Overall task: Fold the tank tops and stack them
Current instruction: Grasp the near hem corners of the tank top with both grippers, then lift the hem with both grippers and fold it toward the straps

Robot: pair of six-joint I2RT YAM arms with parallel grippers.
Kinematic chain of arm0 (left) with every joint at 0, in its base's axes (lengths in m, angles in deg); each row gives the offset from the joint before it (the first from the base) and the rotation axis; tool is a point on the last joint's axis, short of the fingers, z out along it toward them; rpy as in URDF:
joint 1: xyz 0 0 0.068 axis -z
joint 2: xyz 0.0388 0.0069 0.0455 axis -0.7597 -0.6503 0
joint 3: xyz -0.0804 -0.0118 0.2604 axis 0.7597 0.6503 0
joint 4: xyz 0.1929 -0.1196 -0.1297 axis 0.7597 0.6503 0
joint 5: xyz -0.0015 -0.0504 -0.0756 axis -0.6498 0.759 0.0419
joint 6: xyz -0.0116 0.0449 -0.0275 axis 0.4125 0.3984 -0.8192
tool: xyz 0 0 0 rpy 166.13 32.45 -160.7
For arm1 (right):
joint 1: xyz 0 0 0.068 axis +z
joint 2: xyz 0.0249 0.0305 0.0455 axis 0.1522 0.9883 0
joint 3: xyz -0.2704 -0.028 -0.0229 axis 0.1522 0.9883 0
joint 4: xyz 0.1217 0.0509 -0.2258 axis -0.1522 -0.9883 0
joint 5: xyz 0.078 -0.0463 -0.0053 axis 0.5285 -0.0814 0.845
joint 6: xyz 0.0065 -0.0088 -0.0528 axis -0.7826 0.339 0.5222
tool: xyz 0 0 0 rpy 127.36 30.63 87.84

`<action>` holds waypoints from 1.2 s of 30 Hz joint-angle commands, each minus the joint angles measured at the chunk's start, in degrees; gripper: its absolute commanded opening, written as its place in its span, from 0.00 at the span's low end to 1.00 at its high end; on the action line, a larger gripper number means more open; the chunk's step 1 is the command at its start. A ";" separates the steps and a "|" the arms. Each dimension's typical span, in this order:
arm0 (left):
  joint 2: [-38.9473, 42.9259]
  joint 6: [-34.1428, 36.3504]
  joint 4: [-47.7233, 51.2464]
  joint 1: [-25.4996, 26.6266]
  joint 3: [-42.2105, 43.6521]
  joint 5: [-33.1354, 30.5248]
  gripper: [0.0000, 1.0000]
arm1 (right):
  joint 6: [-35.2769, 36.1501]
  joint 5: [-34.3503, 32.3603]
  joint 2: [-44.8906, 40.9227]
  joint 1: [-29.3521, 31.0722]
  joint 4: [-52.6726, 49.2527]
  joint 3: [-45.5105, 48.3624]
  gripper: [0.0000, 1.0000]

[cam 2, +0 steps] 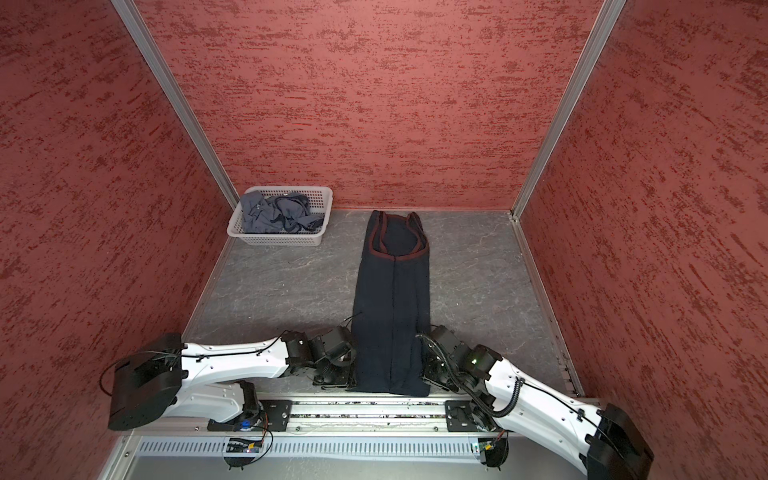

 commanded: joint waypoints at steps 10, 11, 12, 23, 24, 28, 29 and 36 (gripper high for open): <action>0.97 4.21 -1.33 -0.40 -4.66 -3.80 0.10 | -0.09 -5.47 1.04 0.62 -3.68 -6.20 0.04; 1.69 4.75 -0.83 -0.63 -5.29 -4.49 0.08 | 0.29 -5.86 1.02 0.63 -4.08 -6.84 0.04; 2.42 5.35 -0.18 -0.85 -5.90 -5.12 0.07 | 0.77 -6.26 1.15 0.60 -4.49 -7.77 0.04; 2.27 16.90 -1.92 -16.67 -16.73 -3.00 0.03 | 22.36 -19.78 16.72 -9.70 -4.75 -29.37 0.01; 0.72 18.00 -2.57 -18.08 -17.91 -2.88 0.03 | 24.46 -19.69 18.59 -11.51 -3.11 -30.36 0.00; -7.38 20.65 -6.50 -22.87 -23.47 -1.57 0.03 | 31.51 -19.21 27.23 -17.47 4.16 -35.16 0.00; -9.26 20.94 -7.31 -23.63 -24.56 -1.52 0.03 | 32.98 -19.18 28.90 -18.46 5.88 -36.22 0.00; -18.28 20.72 -11.82 -29.31 -30.22 -2.17 0.03 | 38.33 -18.11 42.04 -26.71 14.10 -44.53 0.00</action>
